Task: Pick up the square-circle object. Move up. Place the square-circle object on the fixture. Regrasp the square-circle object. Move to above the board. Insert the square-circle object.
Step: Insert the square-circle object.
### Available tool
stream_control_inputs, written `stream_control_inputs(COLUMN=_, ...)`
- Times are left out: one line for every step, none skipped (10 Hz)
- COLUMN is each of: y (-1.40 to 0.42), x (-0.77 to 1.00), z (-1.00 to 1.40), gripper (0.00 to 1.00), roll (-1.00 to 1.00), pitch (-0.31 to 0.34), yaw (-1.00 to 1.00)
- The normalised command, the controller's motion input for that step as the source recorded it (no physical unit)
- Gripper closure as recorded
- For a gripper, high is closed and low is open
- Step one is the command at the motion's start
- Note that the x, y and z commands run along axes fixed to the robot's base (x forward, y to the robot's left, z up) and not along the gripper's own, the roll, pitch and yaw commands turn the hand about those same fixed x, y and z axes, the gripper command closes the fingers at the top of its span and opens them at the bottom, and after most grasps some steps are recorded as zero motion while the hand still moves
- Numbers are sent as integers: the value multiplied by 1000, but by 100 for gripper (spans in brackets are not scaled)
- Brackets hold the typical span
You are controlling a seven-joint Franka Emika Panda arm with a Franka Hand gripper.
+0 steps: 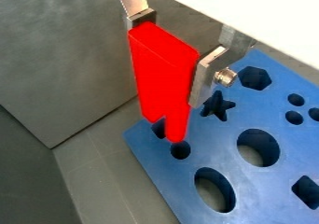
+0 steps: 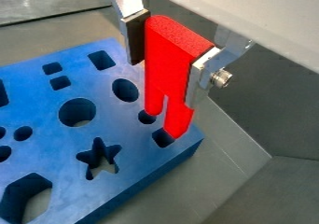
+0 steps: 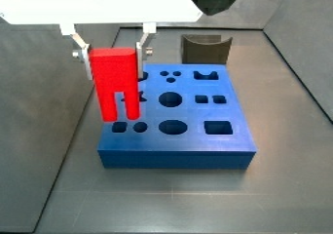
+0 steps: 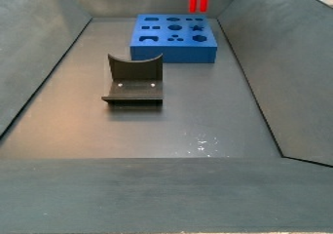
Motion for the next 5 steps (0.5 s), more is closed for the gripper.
stream_control_inputs(y=-66, x=6, z=-106, gripper=100, roll=0, pitch=-19, yaw=0)
stream_control_inputs(y=-74, x=0, z=-94, gripper=100, roll=13, pitch=-11, yaw=0)
stream_control_inputs(y=-40, x=0, z=0, gripper=100, roll=0, pitch=0, yaw=0)
stream_control_inputs(y=-49, x=0, z=-43, gripper=100, roll=0, pitch=-20, yaw=0)
stream_control_inputs(y=0, x=217, z=-200, gripper=100, roll=0, pitch=-67, yaw=94)
